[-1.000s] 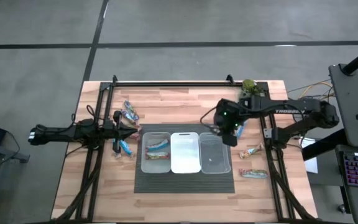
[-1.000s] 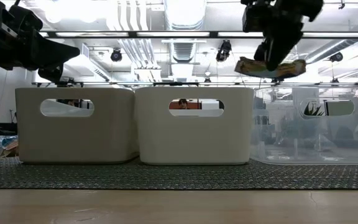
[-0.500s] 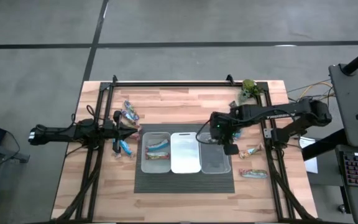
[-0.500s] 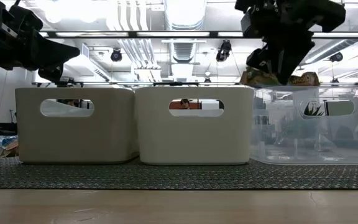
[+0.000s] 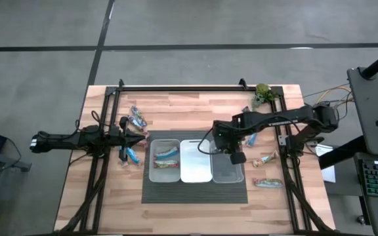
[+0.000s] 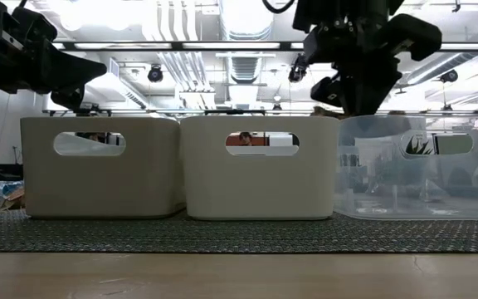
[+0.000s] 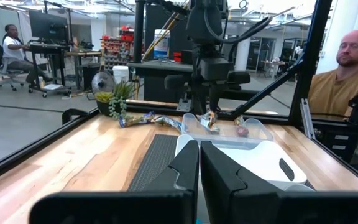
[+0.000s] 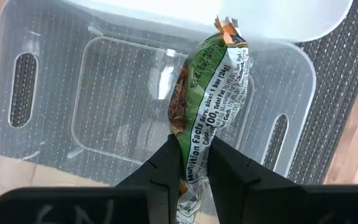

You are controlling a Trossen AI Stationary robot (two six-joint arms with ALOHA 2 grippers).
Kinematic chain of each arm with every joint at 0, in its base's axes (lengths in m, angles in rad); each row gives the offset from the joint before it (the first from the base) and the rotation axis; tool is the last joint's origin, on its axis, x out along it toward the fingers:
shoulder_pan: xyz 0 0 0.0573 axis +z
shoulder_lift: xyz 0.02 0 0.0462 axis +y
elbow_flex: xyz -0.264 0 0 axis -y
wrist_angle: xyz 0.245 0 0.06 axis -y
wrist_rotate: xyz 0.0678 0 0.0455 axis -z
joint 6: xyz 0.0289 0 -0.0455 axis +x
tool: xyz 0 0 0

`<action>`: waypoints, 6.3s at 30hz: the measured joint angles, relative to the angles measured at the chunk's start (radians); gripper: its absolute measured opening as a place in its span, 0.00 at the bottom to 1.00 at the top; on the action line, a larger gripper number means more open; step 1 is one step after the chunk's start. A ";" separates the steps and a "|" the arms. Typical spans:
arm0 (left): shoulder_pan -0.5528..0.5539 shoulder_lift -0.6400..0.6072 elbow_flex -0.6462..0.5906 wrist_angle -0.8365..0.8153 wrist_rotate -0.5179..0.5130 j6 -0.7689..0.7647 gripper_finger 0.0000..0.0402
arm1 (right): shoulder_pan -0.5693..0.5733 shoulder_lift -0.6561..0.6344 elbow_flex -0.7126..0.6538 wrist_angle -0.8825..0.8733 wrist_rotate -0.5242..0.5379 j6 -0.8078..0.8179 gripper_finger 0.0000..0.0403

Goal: Pick and place Granola Bars by type
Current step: Put the yellow granola bar into the transparent bin, then put the right blue granola bar into the white bin

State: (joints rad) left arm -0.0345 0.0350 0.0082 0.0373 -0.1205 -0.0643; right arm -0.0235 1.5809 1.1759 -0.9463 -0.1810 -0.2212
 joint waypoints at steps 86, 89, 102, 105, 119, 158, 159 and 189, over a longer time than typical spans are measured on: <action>0.000 0.000 0.000 0.000 0.000 0.000 0.00 | -0.004 0.014 0.123 -0.100 0.158 0.062 0.37; 0.000 0.000 0.000 0.000 0.000 0.000 0.00 | -0.009 0.014 0.155 -0.141 0.158 0.065 0.39; 0.000 0.000 0.000 0.000 0.000 0.000 0.00 | -0.154 0.009 0.206 -0.258 0.158 0.308 0.36; 0.000 0.000 0.000 0.000 0.000 0.000 0.00 | -0.203 0.009 0.203 -0.285 0.158 0.335 0.35; 0.000 0.000 0.000 0.000 0.000 0.000 0.00 | -0.382 0.009 0.198 -0.308 0.158 0.411 0.36; 0.000 0.000 0.000 0.000 0.000 0.000 0.00 | -0.759 0.009 0.077 -0.297 0.166 0.489 0.33; 0.000 0.000 0.000 0.000 0.000 0.000 0.00 | -0.766 0.009 0.071 -0.297 0.166 0.497 0.33; 0.000 0.000 0.000 0.000 0.000 0.000 0.00 | -0.805 0.031 -0.028 -0.177 0.271 0.287 0.34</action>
State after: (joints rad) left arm -0.0345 0.0350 0.0079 0.0375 -0.1205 -0.0642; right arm -0.8284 1.6115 1.1483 -1.1229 0.0897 0.0660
